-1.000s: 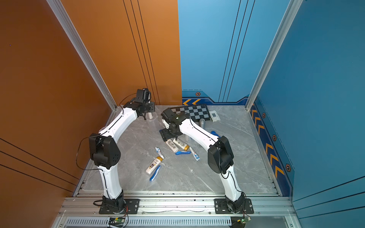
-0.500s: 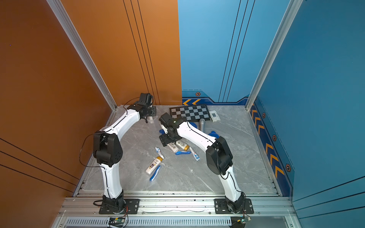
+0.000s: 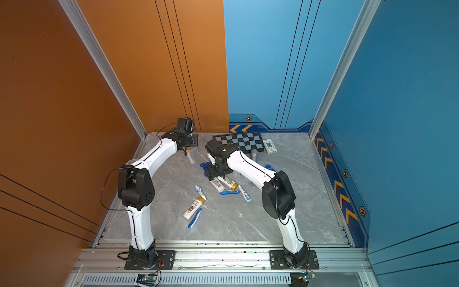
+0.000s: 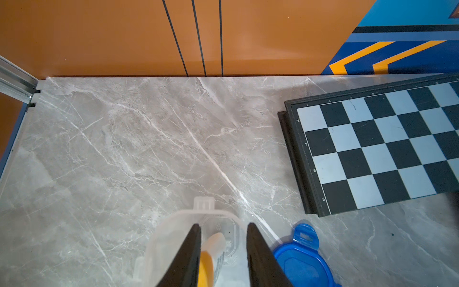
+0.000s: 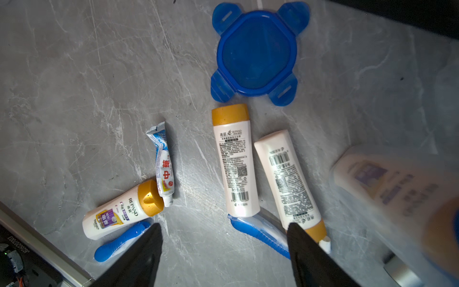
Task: Pack away toiletry kits
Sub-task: Place the toiletry item into the container, then pick up the toiletry item from the center of the board.
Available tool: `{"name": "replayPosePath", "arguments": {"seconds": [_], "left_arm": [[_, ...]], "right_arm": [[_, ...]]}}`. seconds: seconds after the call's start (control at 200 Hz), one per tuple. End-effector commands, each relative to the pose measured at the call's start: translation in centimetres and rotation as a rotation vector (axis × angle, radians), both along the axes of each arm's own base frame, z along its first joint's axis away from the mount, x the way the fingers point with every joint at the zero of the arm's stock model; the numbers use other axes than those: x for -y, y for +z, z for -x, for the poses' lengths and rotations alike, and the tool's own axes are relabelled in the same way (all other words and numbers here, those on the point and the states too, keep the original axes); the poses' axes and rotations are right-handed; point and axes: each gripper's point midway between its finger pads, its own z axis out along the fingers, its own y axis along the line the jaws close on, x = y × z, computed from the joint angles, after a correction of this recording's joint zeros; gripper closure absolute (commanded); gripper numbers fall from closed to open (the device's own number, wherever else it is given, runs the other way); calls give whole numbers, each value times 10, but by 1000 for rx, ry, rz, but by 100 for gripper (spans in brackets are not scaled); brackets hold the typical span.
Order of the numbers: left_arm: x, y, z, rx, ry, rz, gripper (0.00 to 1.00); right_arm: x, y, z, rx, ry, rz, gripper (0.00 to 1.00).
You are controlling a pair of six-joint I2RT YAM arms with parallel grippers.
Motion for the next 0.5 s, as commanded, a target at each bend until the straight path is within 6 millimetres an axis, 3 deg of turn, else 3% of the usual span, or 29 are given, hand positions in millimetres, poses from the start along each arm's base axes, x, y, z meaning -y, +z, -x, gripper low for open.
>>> {"name": "replayPosePath", "arguments": {"seconds": [0.0, 0.14, 0.245, 0.365, 0.445, 0.495], "left_arm": [[4, -6, 5, -17, -16, 3, 67], [7, 9, 6, 6, -32, 15, 65], [9, 43, 21, 53, -54, 23, 48], [15, 70, 55, 58, -113, 32, 29], [20, 69, 87, 0, -163, 66, 19], [24, 59, 112, -74, -189, 107, 16]], "right_arm": [[12, 28, -6, 52, -36, -18, 19], [14, 30, -7, 53, -42, -21, 19], [15, 32, -6, 54, -44, -25, 19], [15, 31, -5, 51, -48, -36, 18], [13, 33, -6, 54, -44, -47, 17], [11, 33, -6, 56, -39, -57, 17]]}}
